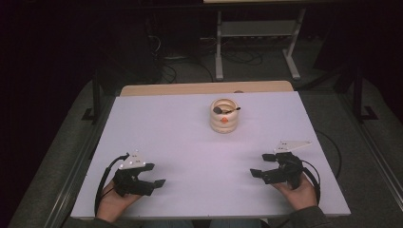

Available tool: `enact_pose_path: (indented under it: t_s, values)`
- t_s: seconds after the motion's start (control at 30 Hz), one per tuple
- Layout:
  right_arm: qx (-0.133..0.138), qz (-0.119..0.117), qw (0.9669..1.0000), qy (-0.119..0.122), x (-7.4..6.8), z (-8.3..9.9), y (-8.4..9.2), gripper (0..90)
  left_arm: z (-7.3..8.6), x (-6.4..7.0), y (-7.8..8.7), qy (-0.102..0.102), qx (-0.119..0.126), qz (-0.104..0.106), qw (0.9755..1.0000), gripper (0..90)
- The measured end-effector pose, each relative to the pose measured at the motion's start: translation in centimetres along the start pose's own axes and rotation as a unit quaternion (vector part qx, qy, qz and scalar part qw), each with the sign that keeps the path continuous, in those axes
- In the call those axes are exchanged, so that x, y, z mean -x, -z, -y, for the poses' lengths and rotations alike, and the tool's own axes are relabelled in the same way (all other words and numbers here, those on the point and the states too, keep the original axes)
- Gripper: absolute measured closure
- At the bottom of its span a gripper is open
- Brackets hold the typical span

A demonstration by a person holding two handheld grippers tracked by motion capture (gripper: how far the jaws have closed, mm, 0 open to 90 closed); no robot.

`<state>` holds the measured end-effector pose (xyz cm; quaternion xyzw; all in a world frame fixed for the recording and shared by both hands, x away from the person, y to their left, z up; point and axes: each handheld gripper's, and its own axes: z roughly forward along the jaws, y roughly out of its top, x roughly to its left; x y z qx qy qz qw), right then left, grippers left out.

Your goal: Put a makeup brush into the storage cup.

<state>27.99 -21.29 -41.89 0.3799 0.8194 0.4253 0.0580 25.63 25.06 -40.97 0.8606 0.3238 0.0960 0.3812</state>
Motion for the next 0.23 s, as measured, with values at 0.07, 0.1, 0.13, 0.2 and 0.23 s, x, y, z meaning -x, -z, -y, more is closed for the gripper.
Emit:
enact_pose_path:
  t_s: [0.07, 0.1, 0.13, 0.2, 0.23]
  values:
    - [0.000, 0.000, 1.0000, -0.001, -0.01, 0.02, 0.00, 18.4, 0.04, -0.11, -0.05, -0.003, -0.002, 0.002, 1.0000, 27.0]
    - [0.000, -0.001, 1.0000, -0.002, -0.02, 0.04, -0.01, 18.4, 0.05, -0.14, -0.04, -0.004, -0.003, 0.001, 1.0000, 27.0]
    - [0.000, -0.002, 1.0000, 0.000, -0.03, 0.04, -0.03, 18.4, 0.07, -0.17, -0.05, -0.004, -0.002, 0.001, 1.0000, 27.0]
    - [0.000, -0.003, 1.0000, 0.002, -0.07, 0.00, -0.05, 18.4, 0.08, -0.24, -0.04, -0.004, -0.002, 0.000, 1.0000, 27.0]
    - [0.000, -0.003, 1.0000, 0.001, -0.14, -0.04, -0.04, 18.4, 0.09, -0.27, -0.04, -0.003, -0.002, 0.000, 1.0000, 27.0]
